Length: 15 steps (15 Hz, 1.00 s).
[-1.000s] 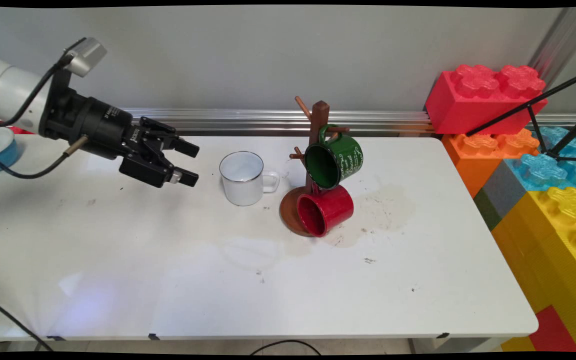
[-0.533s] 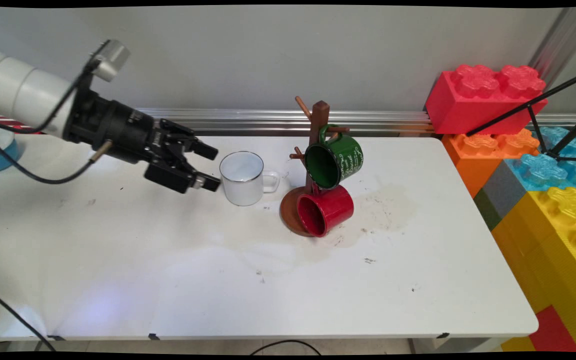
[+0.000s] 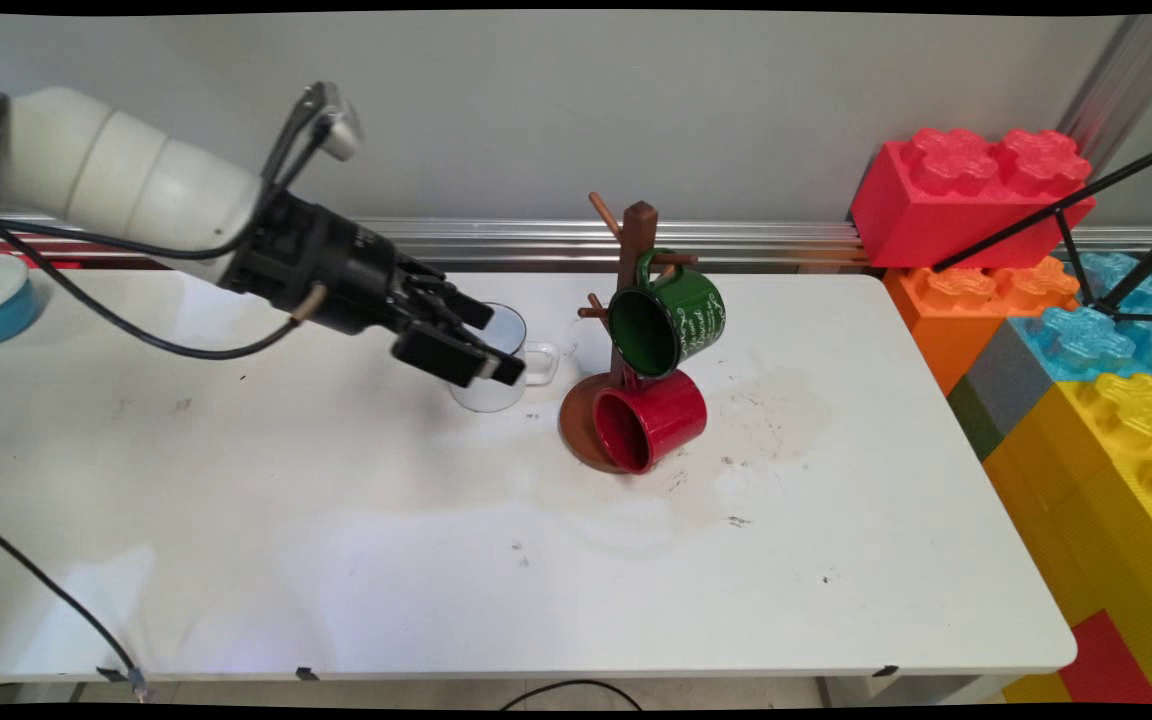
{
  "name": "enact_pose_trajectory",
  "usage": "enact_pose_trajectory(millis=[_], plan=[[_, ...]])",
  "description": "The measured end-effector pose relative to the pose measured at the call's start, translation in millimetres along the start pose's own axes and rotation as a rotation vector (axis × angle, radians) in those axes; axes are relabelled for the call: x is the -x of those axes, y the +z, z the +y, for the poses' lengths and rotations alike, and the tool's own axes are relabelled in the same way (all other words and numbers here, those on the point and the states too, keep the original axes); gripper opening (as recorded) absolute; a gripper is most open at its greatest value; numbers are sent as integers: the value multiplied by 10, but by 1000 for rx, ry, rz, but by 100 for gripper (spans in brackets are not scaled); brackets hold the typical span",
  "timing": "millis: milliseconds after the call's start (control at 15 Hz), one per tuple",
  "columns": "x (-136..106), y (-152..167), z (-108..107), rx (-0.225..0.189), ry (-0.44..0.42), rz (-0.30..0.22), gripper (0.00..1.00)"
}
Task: Pick up the green mug from the rack
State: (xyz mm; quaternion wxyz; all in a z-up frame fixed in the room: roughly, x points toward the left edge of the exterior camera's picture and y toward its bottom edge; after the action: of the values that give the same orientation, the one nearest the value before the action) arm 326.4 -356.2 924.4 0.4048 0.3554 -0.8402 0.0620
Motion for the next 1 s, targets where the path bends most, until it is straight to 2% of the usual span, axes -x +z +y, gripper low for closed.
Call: enact_pose_trajectory(millis=[400, 1000], plan=[[-161, 226, 278, -10, -77, -10, 100], [-259, 550, 588, -42, -121, 60, 100]])
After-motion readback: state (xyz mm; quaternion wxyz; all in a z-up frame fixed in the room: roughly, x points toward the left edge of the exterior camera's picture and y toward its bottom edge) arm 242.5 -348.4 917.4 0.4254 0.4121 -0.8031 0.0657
